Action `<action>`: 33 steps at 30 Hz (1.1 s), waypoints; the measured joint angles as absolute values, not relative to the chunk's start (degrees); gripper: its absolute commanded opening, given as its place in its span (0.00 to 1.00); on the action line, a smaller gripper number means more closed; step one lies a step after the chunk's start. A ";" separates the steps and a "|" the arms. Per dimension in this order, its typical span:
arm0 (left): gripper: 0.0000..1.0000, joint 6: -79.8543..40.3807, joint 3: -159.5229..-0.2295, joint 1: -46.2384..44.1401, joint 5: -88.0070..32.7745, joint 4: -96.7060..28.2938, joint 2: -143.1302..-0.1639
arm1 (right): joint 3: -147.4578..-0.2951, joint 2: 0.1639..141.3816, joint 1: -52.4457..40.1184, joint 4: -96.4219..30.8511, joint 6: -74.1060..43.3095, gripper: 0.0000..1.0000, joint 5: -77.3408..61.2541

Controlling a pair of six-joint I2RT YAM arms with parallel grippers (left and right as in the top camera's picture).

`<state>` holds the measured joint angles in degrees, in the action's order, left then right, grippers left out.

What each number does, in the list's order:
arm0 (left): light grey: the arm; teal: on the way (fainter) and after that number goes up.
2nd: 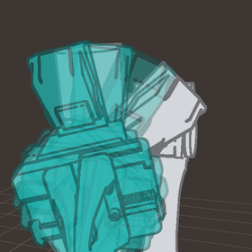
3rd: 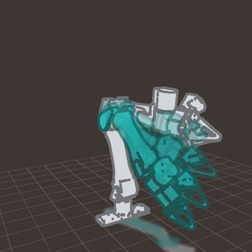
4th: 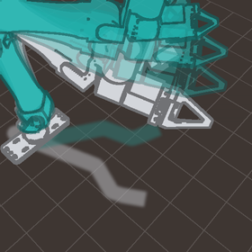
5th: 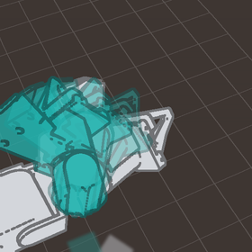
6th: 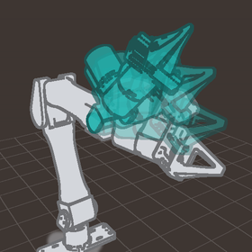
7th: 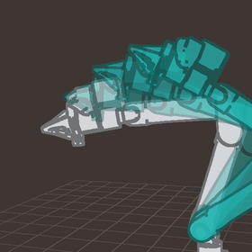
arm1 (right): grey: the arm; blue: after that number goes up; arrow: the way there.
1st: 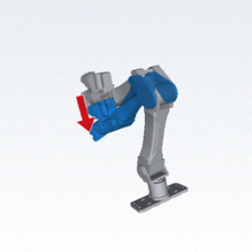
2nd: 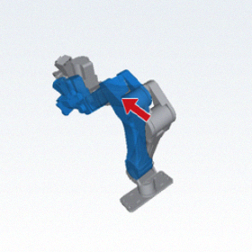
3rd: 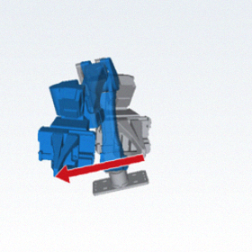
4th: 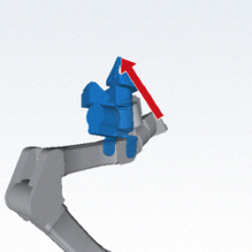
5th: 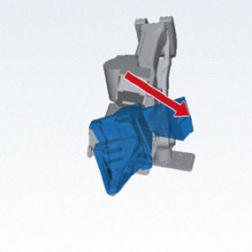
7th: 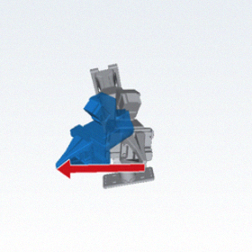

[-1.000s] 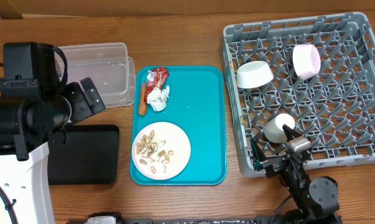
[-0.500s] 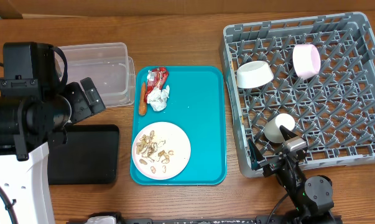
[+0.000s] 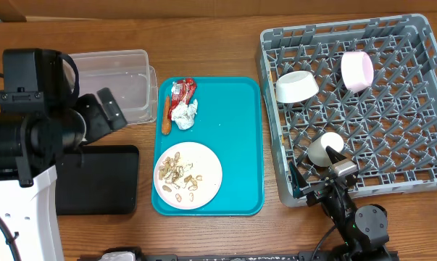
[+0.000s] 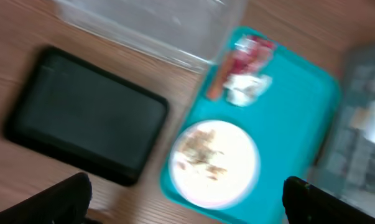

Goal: Sort waste into correct bins and load items into the dishwasher
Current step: 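Reach the left gripper to the crumpled tissue on the tray and grasp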

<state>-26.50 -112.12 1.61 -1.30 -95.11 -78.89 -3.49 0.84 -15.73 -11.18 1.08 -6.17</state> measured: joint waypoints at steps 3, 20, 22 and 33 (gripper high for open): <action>1.00 -27.03 -112.09 0.51 -9.74 -90.89 -79.29 | -3.51 0.84 -15.73 -11.18 1.08 1.00 -6.17; 0.85 -28.14 -108.12 -20.32 2.70 -81.89 -109.21 | -3.51 0.84 -15.73 -11.18 1.08 1.00 -6.17; 0.82 -28.23 -108.01 -20.60 4.82 -80.05 -113.60 | -3.51 0.84 -15.73 -11.20 1.06 1.00 -6.17; 0.53 -28.75 -107.92 -20.60 8.27 -71.02 -128.49 | -3.51 0.84 -15.73 -11.16 1.06 1.00 -6.20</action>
<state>-28.75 -107.92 -20.60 8.27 -71.02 -128.49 -3.51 0.84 -15.73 -11.16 1.06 -6.20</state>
